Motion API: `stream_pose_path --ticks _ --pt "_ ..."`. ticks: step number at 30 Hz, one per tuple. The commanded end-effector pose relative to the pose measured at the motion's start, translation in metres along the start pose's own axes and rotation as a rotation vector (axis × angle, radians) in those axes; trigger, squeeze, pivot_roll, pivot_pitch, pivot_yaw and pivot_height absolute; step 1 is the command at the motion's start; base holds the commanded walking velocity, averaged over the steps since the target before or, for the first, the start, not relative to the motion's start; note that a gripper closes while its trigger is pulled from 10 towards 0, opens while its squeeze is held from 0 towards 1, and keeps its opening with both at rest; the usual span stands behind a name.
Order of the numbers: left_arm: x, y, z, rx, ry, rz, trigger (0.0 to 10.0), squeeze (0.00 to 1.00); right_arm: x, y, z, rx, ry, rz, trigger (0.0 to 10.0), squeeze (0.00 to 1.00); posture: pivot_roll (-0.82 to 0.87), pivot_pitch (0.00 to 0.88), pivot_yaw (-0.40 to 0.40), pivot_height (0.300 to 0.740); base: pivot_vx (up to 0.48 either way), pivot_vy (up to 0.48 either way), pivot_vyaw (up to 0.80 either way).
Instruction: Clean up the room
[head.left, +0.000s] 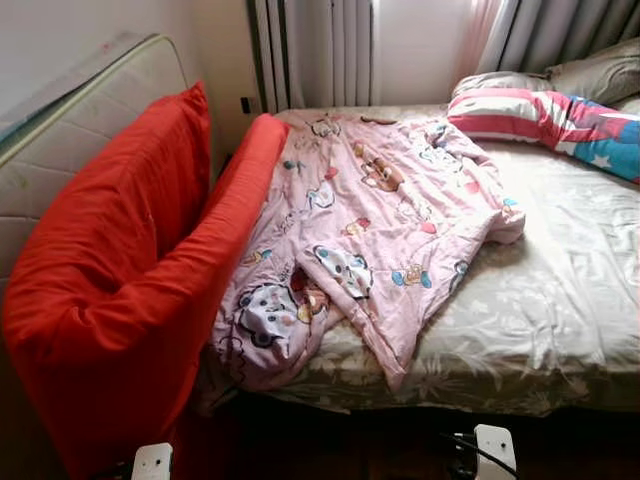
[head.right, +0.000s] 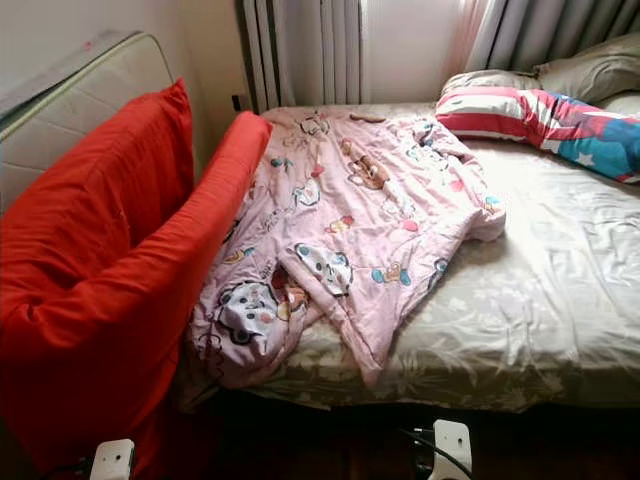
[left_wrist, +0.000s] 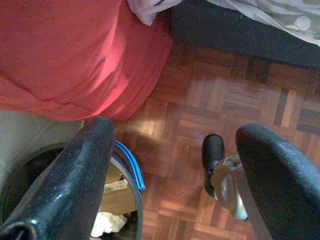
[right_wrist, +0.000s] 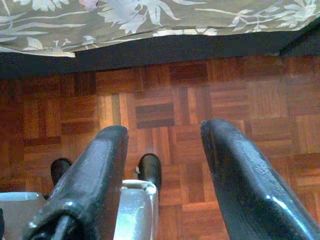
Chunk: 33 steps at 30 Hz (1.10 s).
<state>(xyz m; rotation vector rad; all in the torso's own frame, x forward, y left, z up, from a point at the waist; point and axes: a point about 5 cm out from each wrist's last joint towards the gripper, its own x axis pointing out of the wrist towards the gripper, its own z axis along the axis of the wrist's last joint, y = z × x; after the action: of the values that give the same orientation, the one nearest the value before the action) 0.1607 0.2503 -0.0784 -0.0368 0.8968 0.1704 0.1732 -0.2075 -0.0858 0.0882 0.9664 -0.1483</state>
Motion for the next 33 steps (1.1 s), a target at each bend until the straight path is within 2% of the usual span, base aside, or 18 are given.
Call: stream_pose_path --ticks 1,14,19,23,28,33 --pt "0.000 0.001 -0.001 0.002 0.012 -0.003 10.0 0.00 0.000 0.004 -0.001 -0.009 0.004 0.008 10.0 0.00 0.01 0.000 0.053 0.740 0.000 0.000 0.00" --pt "-0.002 0.004 -0.006 0.000 0.017 -0.005 10.0 0.00 0.000 0.007 -0.001 0.007 -0.004 0.008 10.0 0.00 0.01 0.000 0.053 0.740 0.000 0.000 0.15" --pt "0.001 -0.007 0.000 0.002 0.011 -0.018 10.0 0.00 0.002 0.011 0.007 0.014 -0.016 0.009 10.0 0.00 0.01 0.000 0.052 0.740 0.048 0.000 0.00" --pt "0.002 -0.009 0.001 0.002 0.009 -0.020 10.0 0.00 0.002 0.012 0.007 0.014 -0.018 0.010 10.0 0.00 0.01 0.000 0.051 0.740 0.246 0.000 0.00" --pt "-0.004 0.009 -0.007 -0.006 0.019 -0.001 10.0 0.00 0.001 0.010 0.004 0.008 -0.020 0.009 10.0 0.00 0.01 0.000 0.050 0.740 0.278 0.000 0.00" --pt "-0.005 0.008 -0.011 -0.006 0.025 -0.002 10.0 0.00 0.001 0.008 0.003 0.012 -0.020 0.005 10.0 0.00 0.01 0.000 0.050 0.740 0.285 0.000 0.00"
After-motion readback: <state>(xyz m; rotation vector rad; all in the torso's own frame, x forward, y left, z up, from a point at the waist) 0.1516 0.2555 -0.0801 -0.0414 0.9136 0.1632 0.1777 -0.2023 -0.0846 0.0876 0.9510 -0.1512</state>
